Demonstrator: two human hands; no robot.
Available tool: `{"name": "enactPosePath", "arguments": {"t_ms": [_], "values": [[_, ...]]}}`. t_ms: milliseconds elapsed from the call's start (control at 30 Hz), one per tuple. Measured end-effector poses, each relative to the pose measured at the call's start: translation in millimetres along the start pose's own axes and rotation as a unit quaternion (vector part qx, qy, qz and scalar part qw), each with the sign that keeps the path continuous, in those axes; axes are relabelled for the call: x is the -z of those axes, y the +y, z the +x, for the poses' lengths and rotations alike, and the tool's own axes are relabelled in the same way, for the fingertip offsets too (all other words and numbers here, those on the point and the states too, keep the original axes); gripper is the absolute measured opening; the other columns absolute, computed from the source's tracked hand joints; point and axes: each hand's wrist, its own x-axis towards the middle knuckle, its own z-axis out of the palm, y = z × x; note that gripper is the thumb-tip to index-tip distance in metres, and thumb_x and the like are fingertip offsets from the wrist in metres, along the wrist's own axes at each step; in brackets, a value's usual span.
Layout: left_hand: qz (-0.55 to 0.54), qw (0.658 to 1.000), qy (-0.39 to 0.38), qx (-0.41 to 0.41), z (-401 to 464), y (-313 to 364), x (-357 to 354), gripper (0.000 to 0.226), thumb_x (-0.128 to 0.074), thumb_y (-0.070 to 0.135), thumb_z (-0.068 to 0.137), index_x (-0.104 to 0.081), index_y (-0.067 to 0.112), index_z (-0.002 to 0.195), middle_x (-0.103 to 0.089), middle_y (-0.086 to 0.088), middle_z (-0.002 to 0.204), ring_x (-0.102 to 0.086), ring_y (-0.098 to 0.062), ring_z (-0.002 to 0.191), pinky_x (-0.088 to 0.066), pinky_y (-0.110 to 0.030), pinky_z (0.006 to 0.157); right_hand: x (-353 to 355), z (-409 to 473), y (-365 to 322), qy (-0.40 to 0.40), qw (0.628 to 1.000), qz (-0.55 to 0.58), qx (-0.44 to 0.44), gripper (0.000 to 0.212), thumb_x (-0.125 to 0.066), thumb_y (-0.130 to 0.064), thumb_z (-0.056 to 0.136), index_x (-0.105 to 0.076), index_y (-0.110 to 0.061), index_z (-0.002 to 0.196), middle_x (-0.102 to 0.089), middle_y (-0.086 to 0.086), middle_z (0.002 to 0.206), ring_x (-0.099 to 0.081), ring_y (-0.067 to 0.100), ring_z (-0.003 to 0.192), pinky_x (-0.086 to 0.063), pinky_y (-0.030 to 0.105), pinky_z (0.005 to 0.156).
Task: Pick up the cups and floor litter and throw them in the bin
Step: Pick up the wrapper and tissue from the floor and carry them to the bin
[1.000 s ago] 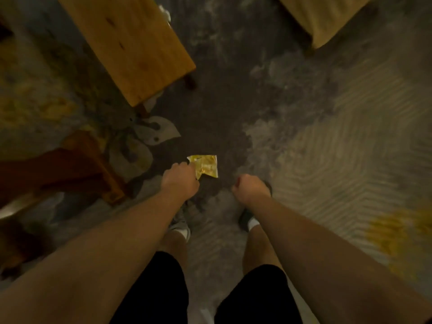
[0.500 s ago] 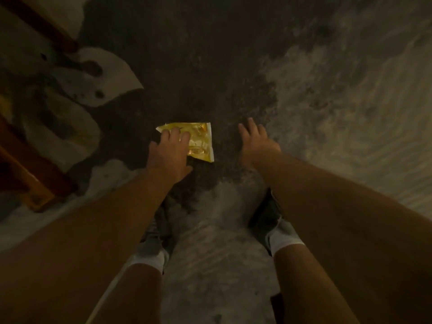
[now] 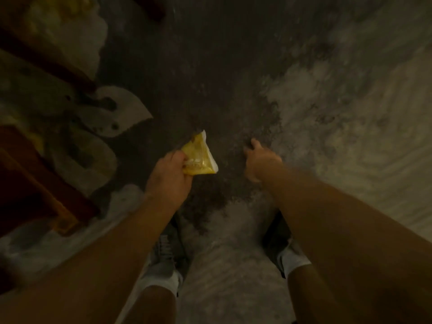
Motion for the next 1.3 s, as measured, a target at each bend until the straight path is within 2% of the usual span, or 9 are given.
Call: {"name": "enactPosePath", "arguments": {"t_ms": [67,133,267,400,600,767,1000,1167,1300], "values": [[-0.035,0.999,-0.010,0.012,-22,22,34,0.029,-0.070,0.017,0.081,-0.064,0.016,0.109,-0.065,-0.011,0.108,-0.061,-0.031,0.102,-0.046,-0.037,0.084,49,-29,-5,-0.067,0.998,0.016,0.011,0.046,-0.058,-0.007,0.089,-0.057,-0.001,0.134,-0.046,0.022,0.148,-0.051,0.038,0.130,-0.048,0.049,0.100],[-0.050,0.998,-0.024,0.020,-43,49,71,0.023,-0.071,0.023,0.082,-0.065,0.020,0.104,-0.067,-0.006,0.104,-0.063,-0.027,0.095,-0.044,-0.031,0.075,91,-69,-3,-0.011,0.998,0.051,0.046,0.037,-0.056,-0.010,0.091,-0.063,0.002,0.125,-0.058,0.024,0.135,-0.058,0.038,0.121,-0.049,0.045,0.098],[-0.055,0.998,-0.003,0.032,-80,117,159,0.022,-0.069,0.030,0.084,-0.065,0.027,0.105,-0.063,0.005,0.100,-0.060,-0.013,0.085,-0.045,-0.028,0.073,160,-185,20,0.161,0.976,0.112,0.100,0.032,-0.051,-0.030,0.091,-0.063,-0.015,0.117,-0.064,0.015,0.127,-0.061,0.035,0.116,-0.049,0.041,0.094],[-0.060,0.996,0.059,0.033,-109,188,254,0.019,-0.070,0.031,0.083,-0.064,0.029,0.100,-0.054,0.010,0.092,-0.050,-0.002,0.071,-0.037,-0.022,0.063,223,-304,46,0.240,0.959,0.081,0.126,0.028,-0.051,-0.032,0.092,-0.063,-0.015,0.111,-0.066,0.014,0.120,-0.062,0.035,0.111,-0.051,0.041,0.087],[-0.050,0.990,0.132,0.020,-162,268,382,0.032,-0.070,0.036,0.083,-0.065,0.026,0.113,-0.048,0.007,0.102,-0.053,-0.008,0.078,-0.045,-0.026,0.066,301,-466,78,0.349,0.923,0.064,0.149,0.028,-0.052,-0.036,0.092,-0.063,-0.014,0.106,-0.065,0.012,0.110,-0.062,0.034,0.104,-0.052,0.040,0.081],[-0.095,0.979,0.182,0.017,-204,306,482,0.022,-0.069,0.039,0.082,-0.064,0.029,0.101,-0.049,0.011,0.088,-0.051,-0.007,0.072,-0.040,-0.027,0.059,358,-577,84,0.403,0.895,0.050,0.183,0.025,-0.054,-0.036,0.091,-0.064,-0.015,0.101,-0.066,0.009,0.103,-0.063,0.030,0.098,-0.053,0.040,0.080],[-0.216,0.949,0.222,0.060,-229,293,544,0.019,-0.075,0.038,0.079,-0.056,0.036,0.082,-0.061,0.012,0.076,-0.058,-0.004,0.066,-0.042,-0.025,0.053,432,-635,47,0.417,0.877,-0.015,0.238,0.022,-0.054,-0.037,0.091,-0.063,-0.018,0.099,-0.062,0.006,0.102,-0.062,0.027,0.095,-0.045,0.035,0.073],[-0.256,0.936,0.226,0.080,-176,265,575,0.020,-0.073,0.039,0.080,-0.061,0.039,0.097,-0.063,0.014,0.086,-0.059,-0.003,0.076,-0.052,-0.030,0.065,502,-622,-2,0.402,0.877,-0.083,0.249,0.023,-0.051,-0.039,0.093,-0.062,-0.020,0.100,-0.060,0.003,0.102,-0.060,0.025,0.093,-0.044,0.035,0.071],[-0.284,0.931,0.204,0.103,-117,247,600,0.019,-0.069,0.041,0.080,-0.066,0.033,0.096,-0.065,0.011,0.083,-0.060,-0.007,0.073,-0.054,-0.035,0.065,560,-596,-36,0.377,0.887,-0.128,0.233,0.023,-0.050,-0.040,0.091,-0.062,-0.022,0.100,-0.060,0.001,0.100,-0.061,0.023,0.091,-0.048,0.036,0.073]]}}
